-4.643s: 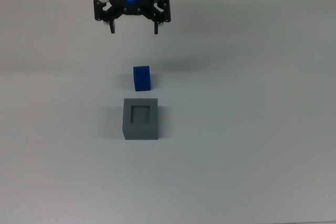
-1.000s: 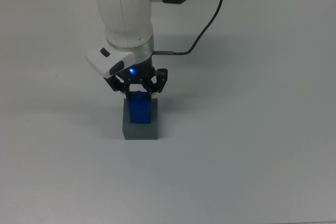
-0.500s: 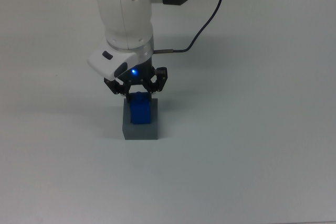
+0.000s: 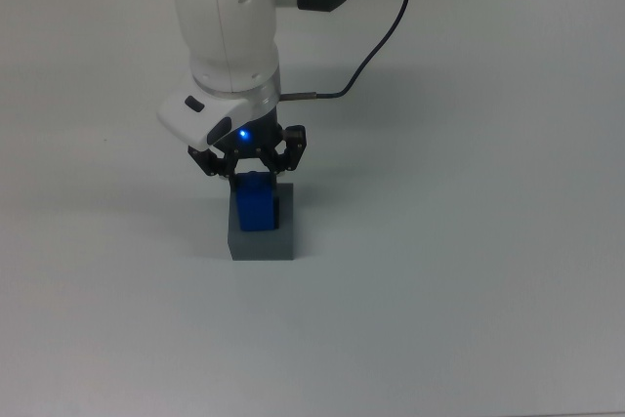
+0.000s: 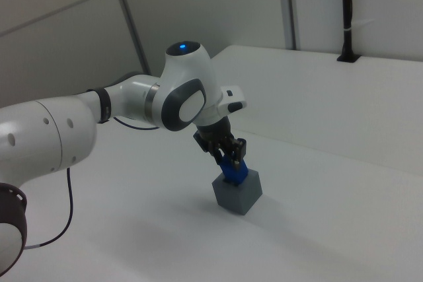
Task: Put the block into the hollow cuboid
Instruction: 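Lower the blue block down into the grey cube's opening, then open the gripper to release the blue block inside the cube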
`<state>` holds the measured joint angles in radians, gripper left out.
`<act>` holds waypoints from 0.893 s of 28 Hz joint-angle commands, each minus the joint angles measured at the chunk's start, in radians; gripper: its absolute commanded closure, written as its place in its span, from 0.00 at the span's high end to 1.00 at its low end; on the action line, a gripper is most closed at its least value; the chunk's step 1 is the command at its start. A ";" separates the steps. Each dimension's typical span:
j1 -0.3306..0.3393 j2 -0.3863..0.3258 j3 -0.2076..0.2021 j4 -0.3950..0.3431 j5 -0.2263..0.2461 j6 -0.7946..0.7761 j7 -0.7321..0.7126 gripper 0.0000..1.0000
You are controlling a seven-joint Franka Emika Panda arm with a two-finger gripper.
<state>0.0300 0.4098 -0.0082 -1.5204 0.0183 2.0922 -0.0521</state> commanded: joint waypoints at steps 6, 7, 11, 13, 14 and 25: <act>0.007 -0.005 -0.007 -0.012 -0.011 -0.044 0.043 0.00; 0.008 -0.006 -0.007 -0.012 -0.011 -0.052 0.055 0.00; 0.008 -0.006 -0.006 -0.014 -0.011 -0.055 0.098 0.00; 0.011 -0.006 -0.006 -0.014 -0.011 -0.055 0.118 0.00; 0.011 -0.006 -0.006 -0.014 -0.011 -0.055 0.120 0.00; 0.016 -0.008 0.002 -0.015 -0.011 -0.093 0.124 0.00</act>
<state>0.0346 0.4048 -0.0075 -1.5190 0.0183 2.0537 0.0415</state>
